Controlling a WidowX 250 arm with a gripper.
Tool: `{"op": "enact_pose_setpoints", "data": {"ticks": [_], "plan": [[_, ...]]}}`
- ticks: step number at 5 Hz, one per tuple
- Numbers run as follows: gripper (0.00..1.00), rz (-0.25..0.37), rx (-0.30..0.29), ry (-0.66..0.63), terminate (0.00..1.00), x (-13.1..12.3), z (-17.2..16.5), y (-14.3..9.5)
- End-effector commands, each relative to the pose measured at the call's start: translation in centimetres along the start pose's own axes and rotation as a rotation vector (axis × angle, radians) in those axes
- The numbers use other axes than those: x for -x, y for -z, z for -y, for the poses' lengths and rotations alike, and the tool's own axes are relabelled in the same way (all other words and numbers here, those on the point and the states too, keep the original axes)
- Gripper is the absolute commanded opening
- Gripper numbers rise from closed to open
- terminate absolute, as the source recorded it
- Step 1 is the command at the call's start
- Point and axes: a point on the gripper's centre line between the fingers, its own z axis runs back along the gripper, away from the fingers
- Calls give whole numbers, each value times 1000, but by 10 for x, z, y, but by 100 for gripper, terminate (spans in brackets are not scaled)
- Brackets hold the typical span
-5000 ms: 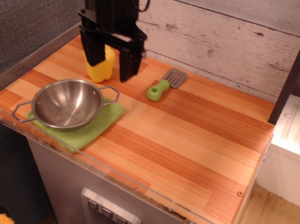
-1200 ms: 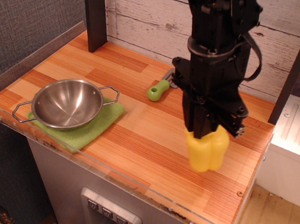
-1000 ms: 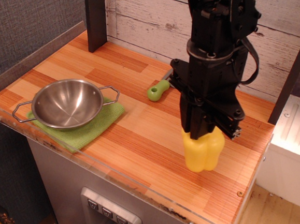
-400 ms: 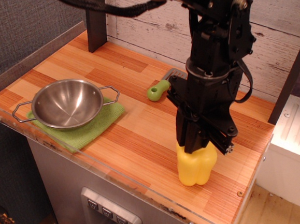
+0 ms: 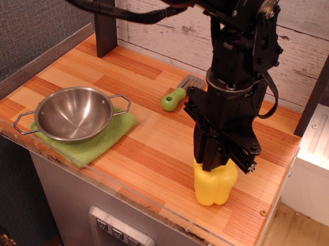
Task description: Place the pepper in the bottom right corner.
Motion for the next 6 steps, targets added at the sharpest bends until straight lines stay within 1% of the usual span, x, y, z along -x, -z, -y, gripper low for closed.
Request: {"op": "enact_pose_setpoints", "data": {"ticks": [1,2,3,4,5,6], "plan": [[100,0,-17,22,0,12,-1,-9],[100,7,-23,22,0,13,-1,-12],[100,41,-49,-7,0,18,-8,-26],[100,93,-94,-99,0,24,-29,-47],[100,155,-86,-238,0,37,-63,-66],[100,139,-92,-388,0,52,-103,-67]]}}
